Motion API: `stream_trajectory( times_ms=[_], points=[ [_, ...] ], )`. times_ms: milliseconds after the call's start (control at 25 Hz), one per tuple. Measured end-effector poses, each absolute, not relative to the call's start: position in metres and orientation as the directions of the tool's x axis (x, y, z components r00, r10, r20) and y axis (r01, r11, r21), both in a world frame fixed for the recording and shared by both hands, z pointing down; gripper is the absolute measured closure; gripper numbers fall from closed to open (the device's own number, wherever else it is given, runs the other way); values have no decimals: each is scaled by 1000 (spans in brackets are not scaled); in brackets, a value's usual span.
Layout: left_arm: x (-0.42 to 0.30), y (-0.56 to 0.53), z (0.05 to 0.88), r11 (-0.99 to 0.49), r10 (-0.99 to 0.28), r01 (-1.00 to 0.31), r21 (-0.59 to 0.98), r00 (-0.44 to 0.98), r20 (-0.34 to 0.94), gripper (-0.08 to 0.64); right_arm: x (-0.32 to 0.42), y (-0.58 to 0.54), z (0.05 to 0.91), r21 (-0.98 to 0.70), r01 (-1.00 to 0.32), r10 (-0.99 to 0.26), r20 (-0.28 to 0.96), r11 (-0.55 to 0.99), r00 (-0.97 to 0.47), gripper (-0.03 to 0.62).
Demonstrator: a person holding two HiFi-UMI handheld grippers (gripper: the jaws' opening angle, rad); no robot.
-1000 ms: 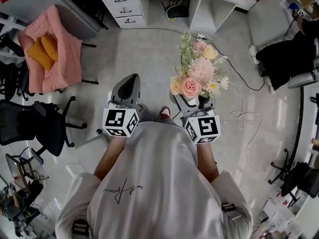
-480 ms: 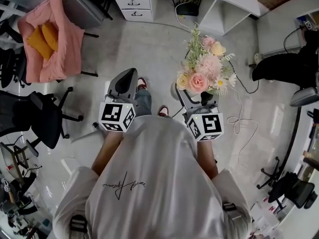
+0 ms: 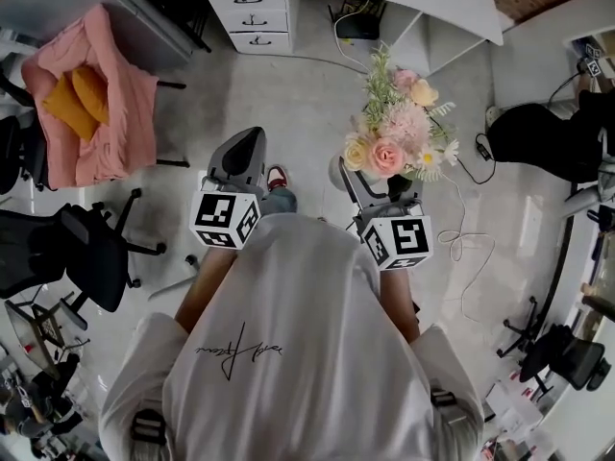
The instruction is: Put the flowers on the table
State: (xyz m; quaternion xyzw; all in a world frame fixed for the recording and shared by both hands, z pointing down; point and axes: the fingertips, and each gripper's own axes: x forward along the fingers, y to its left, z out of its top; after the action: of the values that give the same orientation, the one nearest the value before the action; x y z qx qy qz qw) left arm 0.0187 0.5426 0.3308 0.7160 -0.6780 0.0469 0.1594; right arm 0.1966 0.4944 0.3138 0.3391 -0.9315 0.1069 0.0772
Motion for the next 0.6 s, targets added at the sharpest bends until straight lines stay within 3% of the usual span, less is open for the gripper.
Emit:
stream_trajectory(
  times_ms=[600],
  points=[
    [-96, 478, 320, -110, -965, -978, 176, 147, 217, 555, 90, 427, 287, -107, -707, -691, 153, 699, -706, 194]
  ],
)
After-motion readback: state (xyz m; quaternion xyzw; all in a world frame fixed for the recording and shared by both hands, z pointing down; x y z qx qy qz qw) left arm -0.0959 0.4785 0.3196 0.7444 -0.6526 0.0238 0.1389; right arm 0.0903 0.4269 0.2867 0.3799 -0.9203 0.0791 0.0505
